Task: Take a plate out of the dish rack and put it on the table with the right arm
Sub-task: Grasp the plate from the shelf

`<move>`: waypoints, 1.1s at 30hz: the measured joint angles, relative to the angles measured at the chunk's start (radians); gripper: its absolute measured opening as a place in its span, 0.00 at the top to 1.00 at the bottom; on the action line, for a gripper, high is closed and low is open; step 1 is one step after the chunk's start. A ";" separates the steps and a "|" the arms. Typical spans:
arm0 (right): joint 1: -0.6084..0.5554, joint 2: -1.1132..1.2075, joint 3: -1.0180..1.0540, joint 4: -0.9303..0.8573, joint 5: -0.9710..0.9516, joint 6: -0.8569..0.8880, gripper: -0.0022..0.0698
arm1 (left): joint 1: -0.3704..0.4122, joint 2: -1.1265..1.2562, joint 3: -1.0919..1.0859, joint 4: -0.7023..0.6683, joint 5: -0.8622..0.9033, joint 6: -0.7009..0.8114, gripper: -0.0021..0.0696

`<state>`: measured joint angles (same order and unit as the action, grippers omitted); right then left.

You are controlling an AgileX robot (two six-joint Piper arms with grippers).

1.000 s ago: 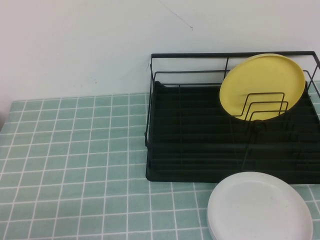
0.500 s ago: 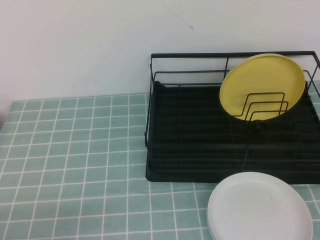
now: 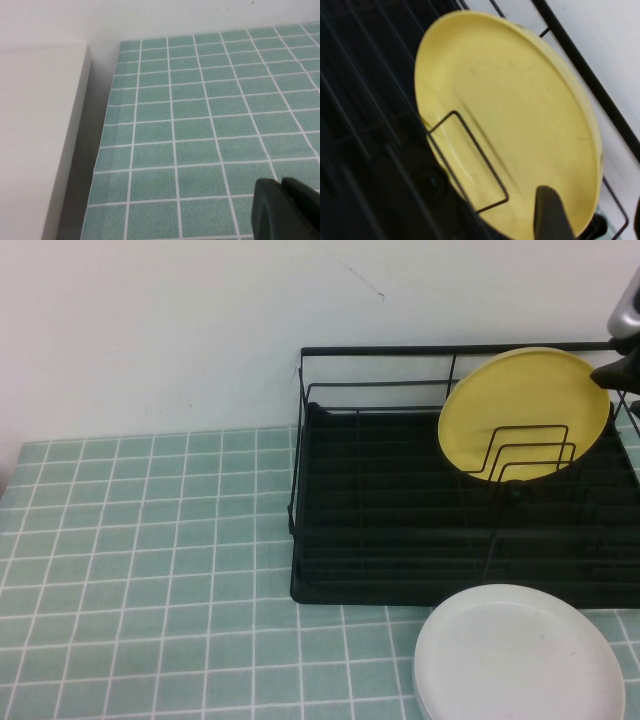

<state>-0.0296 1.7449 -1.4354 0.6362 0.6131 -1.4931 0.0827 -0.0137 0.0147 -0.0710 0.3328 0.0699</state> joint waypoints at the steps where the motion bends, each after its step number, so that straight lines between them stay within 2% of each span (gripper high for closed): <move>1: 0.000 0.019 -0.019 -0.002 0.000 -0.017 0.49 | 0.000 0.000 0.000 0.000 0.000 0.000 0.98; 16: 0.002 0.198 -0.177 0.000 0.002 -0.072 0.49 | 0.000 0.000 0.000 0.000 0.000 0.000 0.98; 33: 0.002 0.279 -0.199 0.023 -0.053 -0.073 0.49 | 0.000 0.000 0.000 0.000 0.000 0.000 0.98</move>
<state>-0.0278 2.0238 -1.6345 0.6590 0.5600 -1.5659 0.0827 -0.0137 0.0147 -0.0710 0.3328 0.0699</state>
